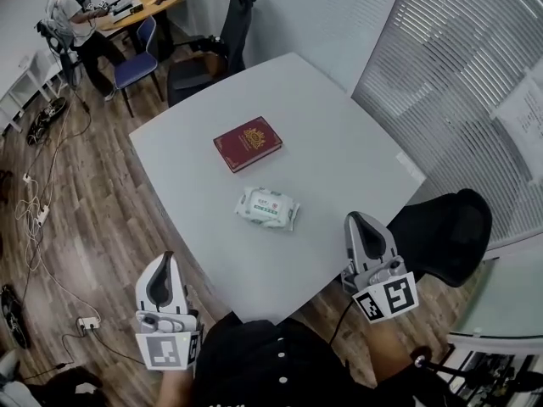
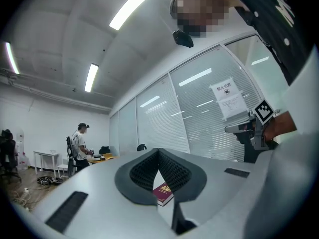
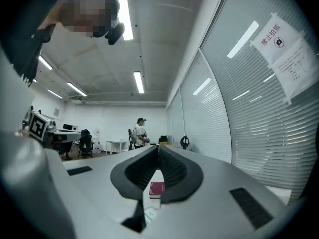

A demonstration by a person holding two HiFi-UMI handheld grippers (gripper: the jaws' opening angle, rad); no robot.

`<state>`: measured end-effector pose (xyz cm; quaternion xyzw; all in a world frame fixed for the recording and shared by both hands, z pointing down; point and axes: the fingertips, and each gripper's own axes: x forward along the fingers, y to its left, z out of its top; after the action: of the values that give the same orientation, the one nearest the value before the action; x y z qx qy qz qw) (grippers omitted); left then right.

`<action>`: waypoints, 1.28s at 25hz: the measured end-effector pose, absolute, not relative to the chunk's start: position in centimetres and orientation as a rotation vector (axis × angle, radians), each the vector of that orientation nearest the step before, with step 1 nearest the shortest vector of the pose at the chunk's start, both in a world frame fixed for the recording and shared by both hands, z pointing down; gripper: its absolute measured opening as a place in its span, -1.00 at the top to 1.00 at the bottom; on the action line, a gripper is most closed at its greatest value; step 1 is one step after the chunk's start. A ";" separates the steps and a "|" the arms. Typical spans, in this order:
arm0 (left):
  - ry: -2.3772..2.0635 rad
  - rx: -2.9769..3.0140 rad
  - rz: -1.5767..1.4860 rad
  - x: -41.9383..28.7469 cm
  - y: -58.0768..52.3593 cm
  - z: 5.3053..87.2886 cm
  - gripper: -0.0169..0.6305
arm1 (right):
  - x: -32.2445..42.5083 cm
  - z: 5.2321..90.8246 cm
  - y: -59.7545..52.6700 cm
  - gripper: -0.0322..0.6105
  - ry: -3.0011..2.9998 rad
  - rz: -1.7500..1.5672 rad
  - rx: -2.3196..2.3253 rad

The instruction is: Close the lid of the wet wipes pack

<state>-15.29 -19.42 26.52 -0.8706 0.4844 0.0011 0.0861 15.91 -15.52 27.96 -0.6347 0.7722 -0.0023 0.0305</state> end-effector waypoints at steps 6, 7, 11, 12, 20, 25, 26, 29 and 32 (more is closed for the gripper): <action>1.491 -2.551 0.023 -16.9 -19.4 25.8 0.90 | 16.8 26.5 -14.2 0.79 2.349 0.071 -1.981; 1.500 -2.547 0.026 -17.2 -19.5 25.8 0.90 | 17.1 26.2 -14.0 0.79 2.337 0.078 -1.989; 1.538 -2.532 0.032 -18.5 -19.4 25.7 0.90 | 17.8 25.6 -12.7 0.79 2.302 0.104 -2.013; 1.548 -2.526 0.030 -18.8 -19.4 25.7 0.90 | 17.8 25.5 -12.4 0.79 2.296 0.108 -2.018; 1.570 -2.526 0.023 -19.3 -19.2 25.9 0.90 | 17.6 26.0 -12.1 0.79 2.296 0.108 -2.030; 1.582 -2.552 0.007 -19.1 -18.9 26.1 0.90 | 17.0 26.3 -12.3 0.81 2.325 0.092 -2.028; 1.580 -2.553 0.002 -19.1 -18.9 26.1 0.90 | 17.0 26.3 -12.3 0.81 2.323 0.088 -2.027; 1.581 -2.553 -0.008 -19.1 -18.8 26.3 0.90 | 17.0 26.6 -12.3 0.81 2.327 0.082 -2.036; 1.579 -2.553 -0.011 -19.1 -18.8 26.3 0.90 | 16.9 26.7 -12.3 0.81 2.332 0.084 -2.049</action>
<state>-19.15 -18.82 26.30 -0.8484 0.5247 -0.0035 0.0698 16.94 -12.30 26.74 -0.6598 0.7508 0.0270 0.0178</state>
